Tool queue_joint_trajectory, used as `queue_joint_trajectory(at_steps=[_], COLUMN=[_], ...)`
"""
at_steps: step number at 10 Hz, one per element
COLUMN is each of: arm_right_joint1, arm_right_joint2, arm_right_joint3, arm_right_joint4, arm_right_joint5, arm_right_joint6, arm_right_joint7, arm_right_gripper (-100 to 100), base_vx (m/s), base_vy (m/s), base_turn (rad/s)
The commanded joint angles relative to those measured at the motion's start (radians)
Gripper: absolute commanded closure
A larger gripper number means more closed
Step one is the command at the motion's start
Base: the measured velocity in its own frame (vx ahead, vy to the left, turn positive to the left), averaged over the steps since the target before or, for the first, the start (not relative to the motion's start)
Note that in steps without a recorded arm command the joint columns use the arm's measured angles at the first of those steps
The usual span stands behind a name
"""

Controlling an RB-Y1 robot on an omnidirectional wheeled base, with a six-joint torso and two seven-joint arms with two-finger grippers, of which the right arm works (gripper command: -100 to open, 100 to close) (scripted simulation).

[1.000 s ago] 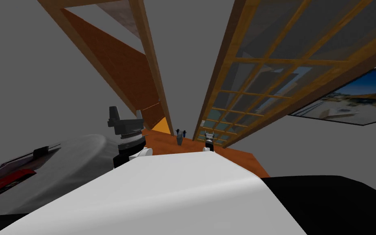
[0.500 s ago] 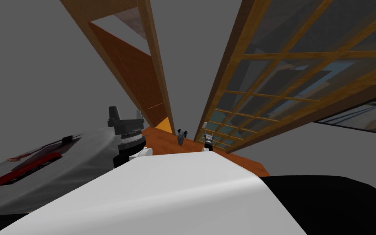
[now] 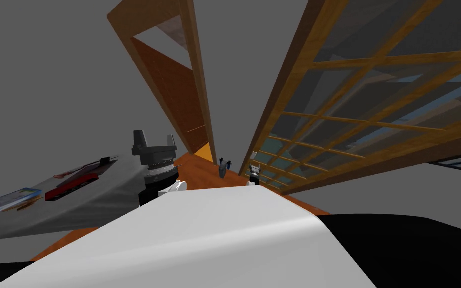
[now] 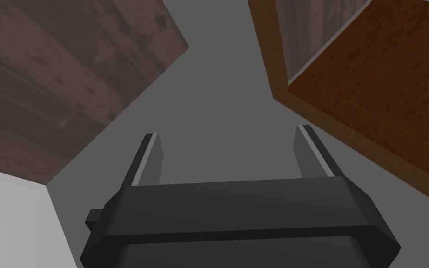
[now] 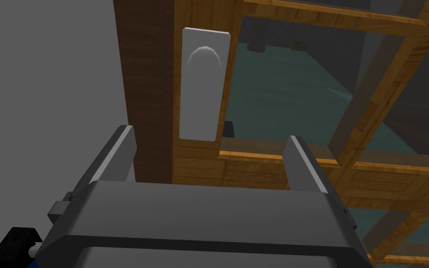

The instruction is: Pull the door open

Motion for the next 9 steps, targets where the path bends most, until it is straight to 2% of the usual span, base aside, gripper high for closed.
queue_joint_trajectory(at_steps=[1, 2, 3, 6, 7, 8, 9], arm_right_joint1=[-0.011, -0.007, 0.006, 0.041, 0.041, 0.06, 0.069], arm_right_joint2=[0.006, 0.004, -0.023, -0.08, -0.08, -0.106, -0.121], arm_right_joint3=[-0.006, -0.004, -0.018, -0.06, -0.06, -0.084, -0.099], arm_right_joint4=[0.03, 0.017, 0.035, 0.082, 0.082, 0.111, 0.127], arm_right_joint5=[-0.007, -0.004, -0.013, -0.037, -0.037, -0.052, -0.061], arm_right_joint6=[-0.006, -0.003, -0.008, -0.022, -0.022, -0.031, -0.036], arm_right_joint7=[-0.027, -0.014, -0.026, -0.054, -0.054, -0.072, -0.083], arm_right_gripper=[-100, -100, -100, -100, -100, -100, -100], base_vx=[0.009, 0.005, -0.063, -0.129, -0.125, -0.13, -0.116], base_vy=[-0.053, -0.027, -0.019, -0.011, -0.003, -0.011, -0.004], base_turn=[0.177, 0.038, 0.014, 0.034, 0.024, 0.089, 0.121])
